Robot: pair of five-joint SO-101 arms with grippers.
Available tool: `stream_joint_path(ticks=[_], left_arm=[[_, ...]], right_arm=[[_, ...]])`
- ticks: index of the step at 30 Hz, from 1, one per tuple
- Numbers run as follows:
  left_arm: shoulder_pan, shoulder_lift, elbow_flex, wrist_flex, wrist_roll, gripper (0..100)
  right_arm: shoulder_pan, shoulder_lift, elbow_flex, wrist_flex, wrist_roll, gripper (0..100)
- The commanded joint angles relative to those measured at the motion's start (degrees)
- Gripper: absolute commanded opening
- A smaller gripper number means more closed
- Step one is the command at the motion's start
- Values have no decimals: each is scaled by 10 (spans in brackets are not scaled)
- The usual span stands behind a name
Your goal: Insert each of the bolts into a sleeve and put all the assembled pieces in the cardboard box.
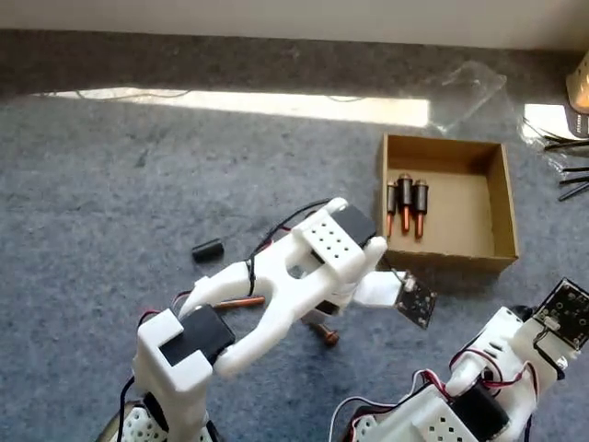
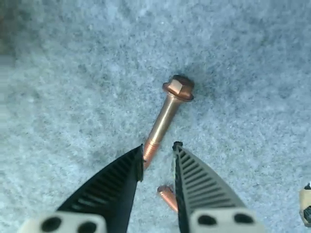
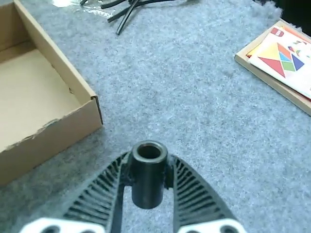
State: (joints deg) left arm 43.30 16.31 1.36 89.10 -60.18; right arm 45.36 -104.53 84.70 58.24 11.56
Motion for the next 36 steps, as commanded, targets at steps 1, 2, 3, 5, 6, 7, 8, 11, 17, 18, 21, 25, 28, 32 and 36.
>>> stream_joint_path(ticks=[1, 2, 3, 5, 6, 7, 8, 11, 17, 18, 21, 25, 28, 32, 36], left_arm=[[7, -20, 0, -8, -3, 105], [6, -20, 0, -8, -3, 105], [8, -20, 1, -6, -3, 105], [10, -25, 9, -8, -3, 105], [11, -25, 14, -8, -3, 105], [14, -22, 17, -8, -3, 105], [15, -22, 22, -9, -4, 105], [16, -24, 44, -43, -4, 105], [17, -25, 94, -133, -4, 105], [17, -25, 98, -144, -4, 105], [18, -25, 107, -164, -4, 105], [34, -22, 107, -167, -4, 105], [49, -21, 107, -167, -4, 105], [57, -21, 107, -168, -4, 105], [64, -21, 107, -168, -4, 105]], right_arm=[[-15, -4, -3, -20, -3, 5], [-15, -4, -3, -21, -3, 5], [-14, -4, -3, -21, -3, 5], [-14, -4, -3, -21, -3, 5], [-14, -4, -3, -21, -3, 5], [-14, -4, -3, -21, -3, 5], [-14, -4, -3, -21, -3, 5], [-13, -4, -3, -21, -3, 5], [-14, -4, -3, -21, -2, 5], [-14, -4, -3, -21, -2, 5], [-14, -4, -3, -21, -2, 5], [-14, -4, -3, -21, 0, 5], [-14, -4, -3, -21, 0, 5], [-14, -4, -3, -21, 0, 5], [-14, -4, -3, -21, 0, 5]])
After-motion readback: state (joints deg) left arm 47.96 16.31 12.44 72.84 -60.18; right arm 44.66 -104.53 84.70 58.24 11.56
